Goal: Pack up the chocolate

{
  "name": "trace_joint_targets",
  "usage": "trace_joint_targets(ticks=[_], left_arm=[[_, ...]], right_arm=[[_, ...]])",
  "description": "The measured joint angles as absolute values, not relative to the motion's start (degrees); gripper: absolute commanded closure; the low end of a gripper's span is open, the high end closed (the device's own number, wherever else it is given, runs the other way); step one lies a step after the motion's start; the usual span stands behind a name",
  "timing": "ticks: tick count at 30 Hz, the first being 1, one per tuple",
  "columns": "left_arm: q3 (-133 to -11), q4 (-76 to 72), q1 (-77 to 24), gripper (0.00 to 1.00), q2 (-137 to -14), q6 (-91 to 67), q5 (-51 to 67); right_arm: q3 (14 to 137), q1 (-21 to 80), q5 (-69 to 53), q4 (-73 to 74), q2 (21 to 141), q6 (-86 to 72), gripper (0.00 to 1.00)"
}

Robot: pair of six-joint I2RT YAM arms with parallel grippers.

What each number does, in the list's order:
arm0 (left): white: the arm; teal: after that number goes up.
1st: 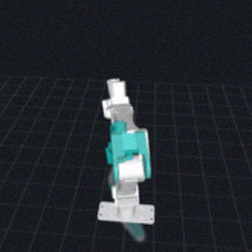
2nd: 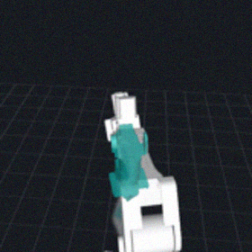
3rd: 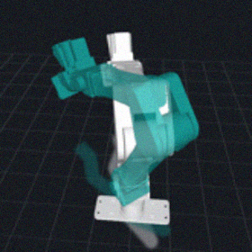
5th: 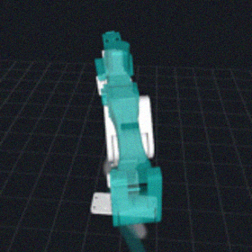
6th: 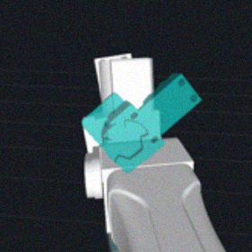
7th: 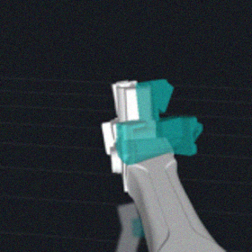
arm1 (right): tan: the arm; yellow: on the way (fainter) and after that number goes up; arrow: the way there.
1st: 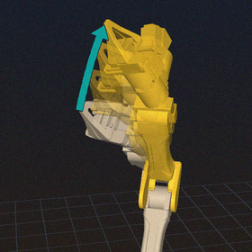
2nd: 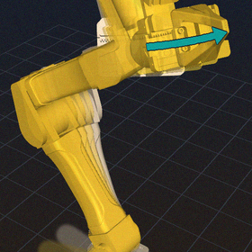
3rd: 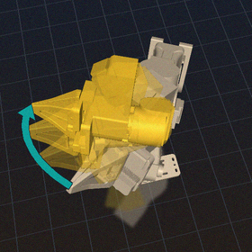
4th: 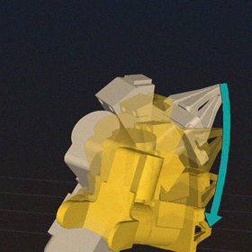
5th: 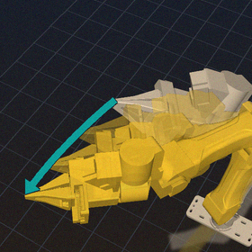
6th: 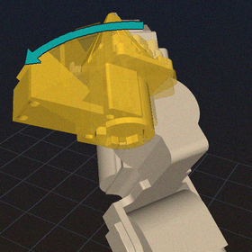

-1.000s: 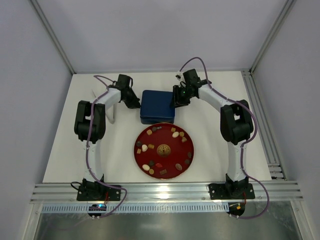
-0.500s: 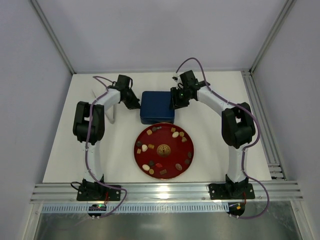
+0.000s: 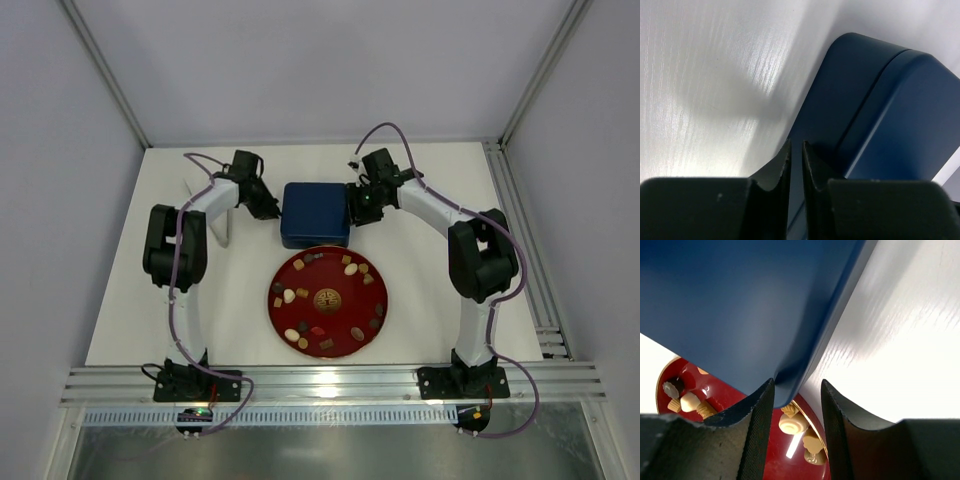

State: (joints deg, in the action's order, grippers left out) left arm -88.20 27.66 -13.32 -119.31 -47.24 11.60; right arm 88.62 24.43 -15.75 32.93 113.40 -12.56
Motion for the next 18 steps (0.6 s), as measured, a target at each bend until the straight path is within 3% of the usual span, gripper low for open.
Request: trace_joint_targets(ticks=[18], left_arm=[[-85.80, 27.00, -10.26, 0.53, -118.28, -45.30, 13.26]], right_arm=[[86.00, 25.47, -14.66, 31.42, 111.81, -12.58, 0.56]])
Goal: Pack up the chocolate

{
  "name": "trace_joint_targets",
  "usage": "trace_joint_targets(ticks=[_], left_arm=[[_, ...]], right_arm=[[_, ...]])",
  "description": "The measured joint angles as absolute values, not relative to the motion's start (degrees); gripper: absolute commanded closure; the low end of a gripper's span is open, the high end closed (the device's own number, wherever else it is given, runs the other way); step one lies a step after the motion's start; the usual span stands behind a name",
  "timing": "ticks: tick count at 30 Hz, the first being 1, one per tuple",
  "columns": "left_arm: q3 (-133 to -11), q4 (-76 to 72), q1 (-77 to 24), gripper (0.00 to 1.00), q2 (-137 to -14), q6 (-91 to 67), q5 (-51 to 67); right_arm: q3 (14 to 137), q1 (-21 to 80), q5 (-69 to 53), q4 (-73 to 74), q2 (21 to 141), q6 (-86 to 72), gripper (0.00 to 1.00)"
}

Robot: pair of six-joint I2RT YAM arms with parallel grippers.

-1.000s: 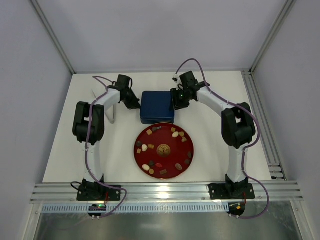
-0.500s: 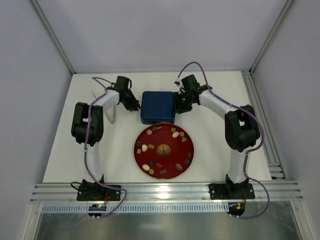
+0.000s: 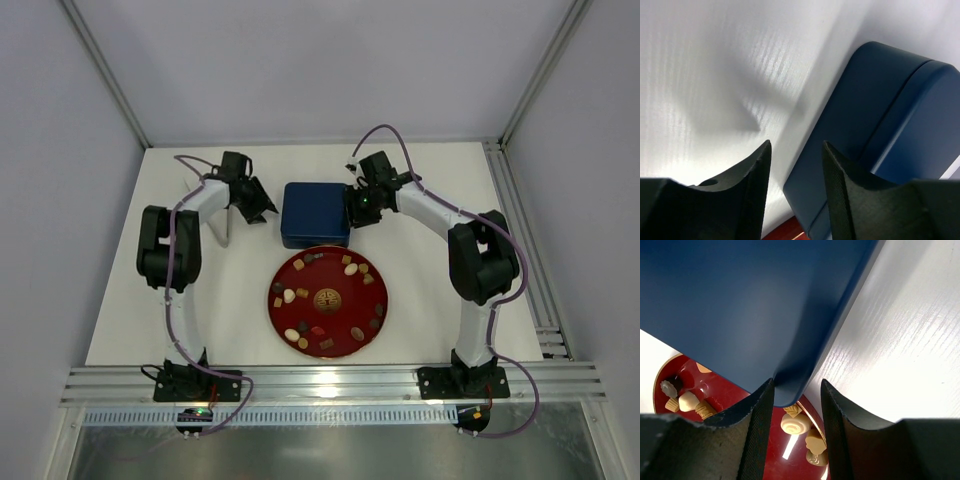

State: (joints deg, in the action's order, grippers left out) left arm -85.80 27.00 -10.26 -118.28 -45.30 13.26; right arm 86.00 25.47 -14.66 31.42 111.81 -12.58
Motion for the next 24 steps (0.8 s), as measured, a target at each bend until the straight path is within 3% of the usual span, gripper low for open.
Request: trace_joint_targets(ticks=[9, 24], left_arm=[[-85.12, 26.35, -8.64, 0.34, -114.04, -42.85, 15.31], [-70.65, 23.29, -9.67, 0.35, -104.16, -39.70, 20.88]], right_arm=[[85.36, 25.63, -14.44, 30.61, 111.46, -12.60, 0.57], [85.25, 25.67, -14.39, 30.15, 111.46, -13.39, 0.57]])
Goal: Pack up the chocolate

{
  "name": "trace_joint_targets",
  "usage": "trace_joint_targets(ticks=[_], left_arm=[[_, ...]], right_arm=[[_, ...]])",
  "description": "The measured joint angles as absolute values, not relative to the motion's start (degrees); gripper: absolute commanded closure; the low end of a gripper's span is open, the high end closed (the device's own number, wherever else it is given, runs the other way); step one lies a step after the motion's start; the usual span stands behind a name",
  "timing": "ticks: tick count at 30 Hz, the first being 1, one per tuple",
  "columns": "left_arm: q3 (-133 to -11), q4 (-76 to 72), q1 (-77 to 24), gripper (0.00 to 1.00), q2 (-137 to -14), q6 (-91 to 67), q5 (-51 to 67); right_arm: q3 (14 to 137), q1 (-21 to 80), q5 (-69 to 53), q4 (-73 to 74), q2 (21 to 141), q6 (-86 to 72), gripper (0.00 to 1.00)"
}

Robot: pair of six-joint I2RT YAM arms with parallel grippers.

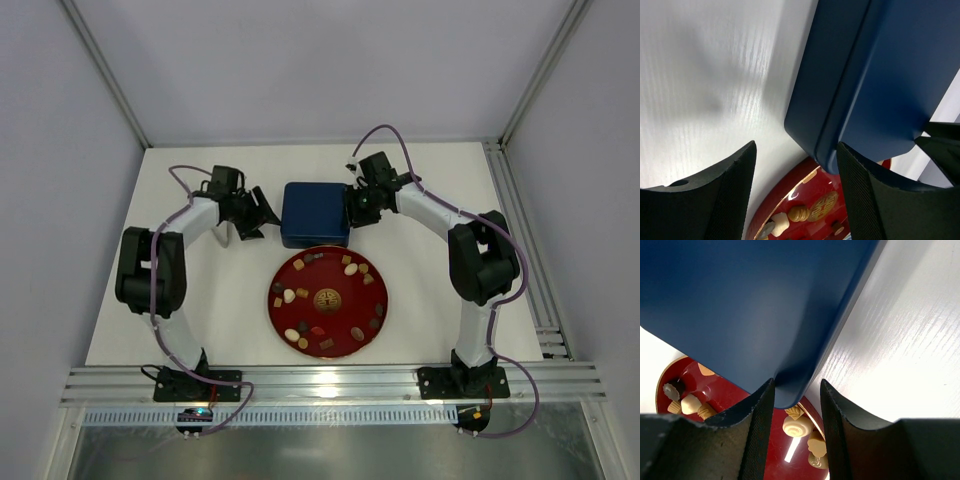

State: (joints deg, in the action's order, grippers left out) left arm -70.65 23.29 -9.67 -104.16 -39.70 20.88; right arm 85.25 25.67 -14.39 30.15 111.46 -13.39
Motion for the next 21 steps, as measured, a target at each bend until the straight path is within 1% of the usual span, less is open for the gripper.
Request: trace_joint_targets(ticks=[6, 14, 21], left_arm=[[-68.64, 21.39, -11.22, 0.35, -103.74, -39.75, 21.67], [-68.07, 20.34, -11.79, 0.44, -103.53, -40.16, 21.50], [-68.29, 20.58, -13.08, 0.48, -103.42, -40.49, 19.33]], right_arm=[[85.25, 25.67, -14.26, 30.00, 111.46, -13.65, 0.57], [85.25, 25.67, -14.22, 30.00, 111.46, -13.67, 0.57], [84.73, 25.71, -13.85, 29.19, 111.48, -13.82, 0.57]])
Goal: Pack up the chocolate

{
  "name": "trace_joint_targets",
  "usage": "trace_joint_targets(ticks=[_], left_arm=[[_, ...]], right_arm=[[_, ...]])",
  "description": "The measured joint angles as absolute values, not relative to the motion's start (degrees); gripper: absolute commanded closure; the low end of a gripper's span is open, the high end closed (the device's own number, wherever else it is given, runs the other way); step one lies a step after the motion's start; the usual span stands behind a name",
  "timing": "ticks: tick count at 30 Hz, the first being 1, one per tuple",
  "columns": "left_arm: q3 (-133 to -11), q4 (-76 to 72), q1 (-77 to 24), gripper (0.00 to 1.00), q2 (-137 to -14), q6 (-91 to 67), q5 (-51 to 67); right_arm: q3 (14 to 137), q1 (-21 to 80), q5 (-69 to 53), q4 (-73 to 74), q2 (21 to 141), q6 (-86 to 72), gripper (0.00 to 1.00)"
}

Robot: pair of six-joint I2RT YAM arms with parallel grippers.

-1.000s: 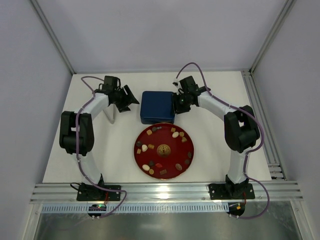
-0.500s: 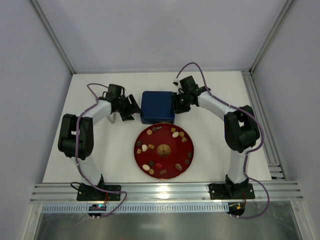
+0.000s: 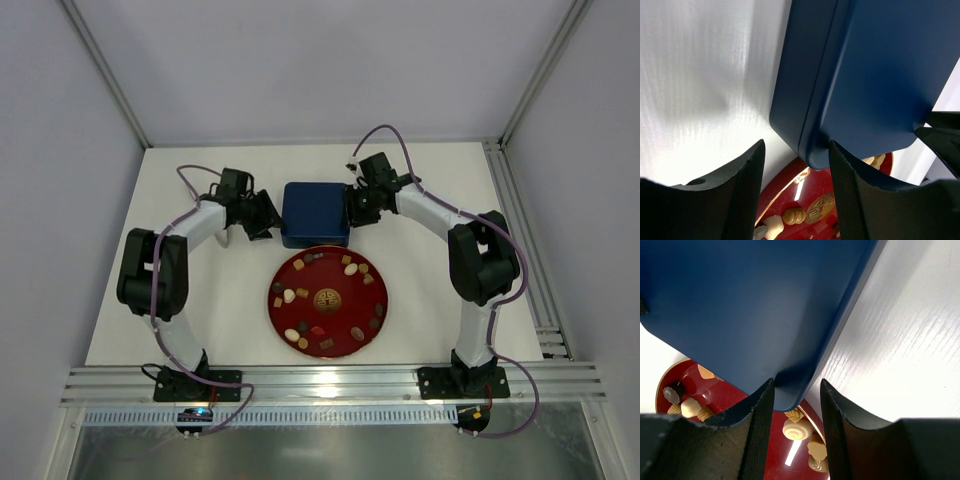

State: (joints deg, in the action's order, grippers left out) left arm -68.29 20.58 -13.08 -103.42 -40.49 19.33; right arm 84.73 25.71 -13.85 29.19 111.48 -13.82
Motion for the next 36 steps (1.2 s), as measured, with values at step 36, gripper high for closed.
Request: trace_joint_targets(ticks=[36], left_arm=[[-70.04, 19.84, -17.15, 0.52, -104.81, -44.07, 14.13]], right_arm=[[76.95, 22.44, -17.89, 15.05, 110.37, -18.41, 0.60]])
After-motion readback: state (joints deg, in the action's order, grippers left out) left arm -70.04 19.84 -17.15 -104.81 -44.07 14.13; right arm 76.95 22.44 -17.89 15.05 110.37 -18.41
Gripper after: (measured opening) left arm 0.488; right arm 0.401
